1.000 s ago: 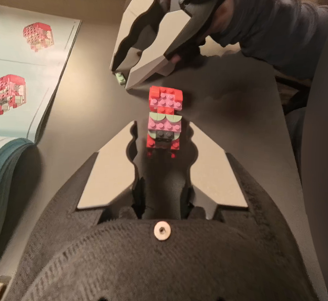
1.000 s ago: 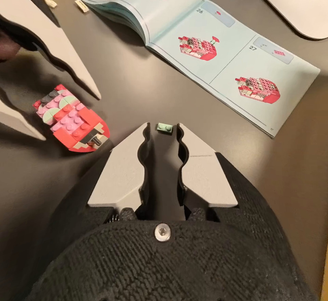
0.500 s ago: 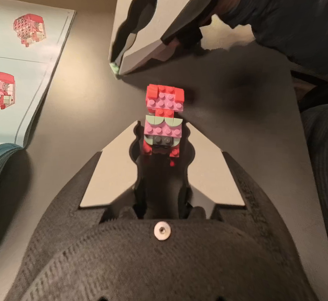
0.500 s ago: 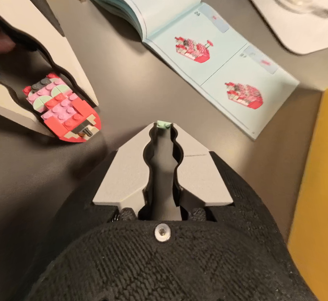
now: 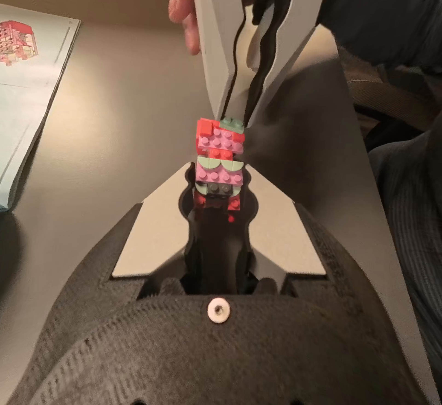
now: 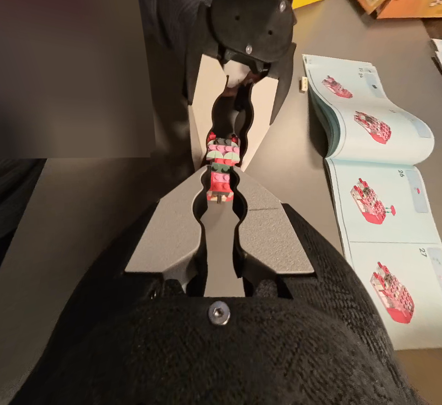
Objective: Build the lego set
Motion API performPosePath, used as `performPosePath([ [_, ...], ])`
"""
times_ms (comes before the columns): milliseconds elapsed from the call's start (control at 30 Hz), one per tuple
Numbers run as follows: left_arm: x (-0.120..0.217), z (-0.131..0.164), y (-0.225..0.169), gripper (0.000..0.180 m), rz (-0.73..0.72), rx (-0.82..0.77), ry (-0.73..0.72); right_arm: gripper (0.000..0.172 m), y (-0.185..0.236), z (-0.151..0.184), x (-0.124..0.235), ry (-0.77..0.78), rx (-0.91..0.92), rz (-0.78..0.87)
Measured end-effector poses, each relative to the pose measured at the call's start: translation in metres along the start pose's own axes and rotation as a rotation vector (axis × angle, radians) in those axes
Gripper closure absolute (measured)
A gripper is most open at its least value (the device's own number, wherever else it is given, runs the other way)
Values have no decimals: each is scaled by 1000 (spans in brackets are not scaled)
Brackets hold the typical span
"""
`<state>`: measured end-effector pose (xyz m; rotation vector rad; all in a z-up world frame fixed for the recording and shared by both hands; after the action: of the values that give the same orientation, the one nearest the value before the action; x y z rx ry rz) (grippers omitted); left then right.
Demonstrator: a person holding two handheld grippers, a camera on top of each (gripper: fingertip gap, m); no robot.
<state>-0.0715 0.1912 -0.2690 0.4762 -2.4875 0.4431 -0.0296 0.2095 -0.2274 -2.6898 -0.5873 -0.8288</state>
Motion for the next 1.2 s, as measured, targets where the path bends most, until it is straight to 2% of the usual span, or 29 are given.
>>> performPosePath([
  [233,0,1,-1,143,10,-12,4,158,0,6,-1,79,56,-29],
  [1033,0,1,-2,143,15,-15,6,154,2,6,-3,104,41,-46],
  [1200,2,0,-4,143,37,-3,-7,128,0,5,2,120,71,52],
])
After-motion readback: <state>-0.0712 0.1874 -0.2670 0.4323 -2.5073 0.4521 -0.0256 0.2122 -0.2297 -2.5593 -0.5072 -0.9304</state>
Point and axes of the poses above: each gripper's, where its closed fingertips meet, x back along the fingers, z out of its underside, y = z × x across the jaws, the point moved 3 cm from there along x, back along the fingers
